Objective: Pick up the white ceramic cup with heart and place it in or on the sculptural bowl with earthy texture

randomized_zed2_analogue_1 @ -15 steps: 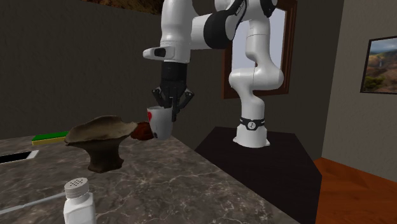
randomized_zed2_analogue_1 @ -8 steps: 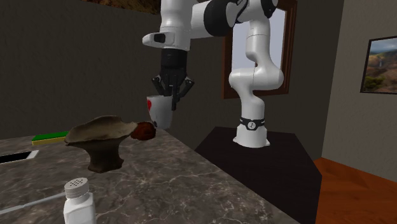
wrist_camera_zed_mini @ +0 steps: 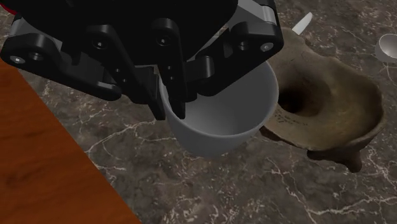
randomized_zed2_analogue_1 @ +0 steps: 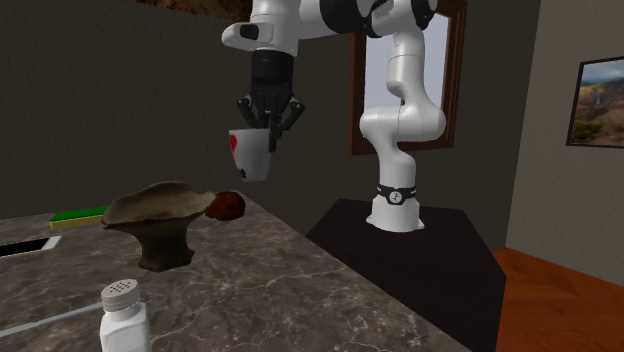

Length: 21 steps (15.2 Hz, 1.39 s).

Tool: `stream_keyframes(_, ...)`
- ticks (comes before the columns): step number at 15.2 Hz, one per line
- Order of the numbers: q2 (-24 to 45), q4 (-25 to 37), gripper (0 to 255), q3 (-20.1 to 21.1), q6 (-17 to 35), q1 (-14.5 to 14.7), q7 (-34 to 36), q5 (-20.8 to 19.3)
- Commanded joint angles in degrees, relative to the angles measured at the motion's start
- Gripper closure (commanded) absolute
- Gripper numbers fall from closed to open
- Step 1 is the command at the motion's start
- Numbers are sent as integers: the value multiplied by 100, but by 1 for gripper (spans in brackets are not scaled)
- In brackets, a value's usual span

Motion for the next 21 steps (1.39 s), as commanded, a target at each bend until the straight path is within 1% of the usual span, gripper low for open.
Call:
stream_keyframes(1,-70,104,255,15,-174,-1,1,-10)
stream_keyframes(12,-245,769,255,86,-1009,18,-18,-1)
stream_keyframes(17,801,1964,255,-287,-1161,-69,-659,365)
stream_keyframes(21,1722,3083,255,-519,-1415,-244,-1186,788)
